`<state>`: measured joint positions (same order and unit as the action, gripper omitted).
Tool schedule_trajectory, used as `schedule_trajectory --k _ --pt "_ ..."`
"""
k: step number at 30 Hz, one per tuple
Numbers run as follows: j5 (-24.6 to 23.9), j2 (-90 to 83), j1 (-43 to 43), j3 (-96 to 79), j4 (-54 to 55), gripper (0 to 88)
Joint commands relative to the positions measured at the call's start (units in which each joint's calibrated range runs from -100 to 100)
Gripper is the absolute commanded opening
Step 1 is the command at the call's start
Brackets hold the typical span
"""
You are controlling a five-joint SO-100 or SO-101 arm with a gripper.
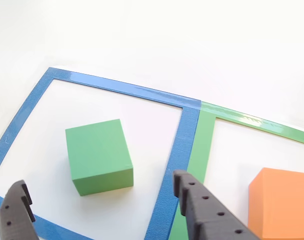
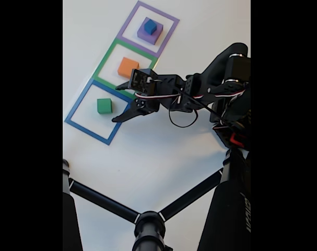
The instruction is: Tower of hanoi
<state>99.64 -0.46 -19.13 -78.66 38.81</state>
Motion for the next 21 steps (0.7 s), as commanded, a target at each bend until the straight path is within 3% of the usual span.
schedule_trajectory --k 1,21 --pt "0.36 3.98 -1.0 4.03 4.42 34.6" --pt "0.36 12.94 -3.4 10.48 8.07 32.8"
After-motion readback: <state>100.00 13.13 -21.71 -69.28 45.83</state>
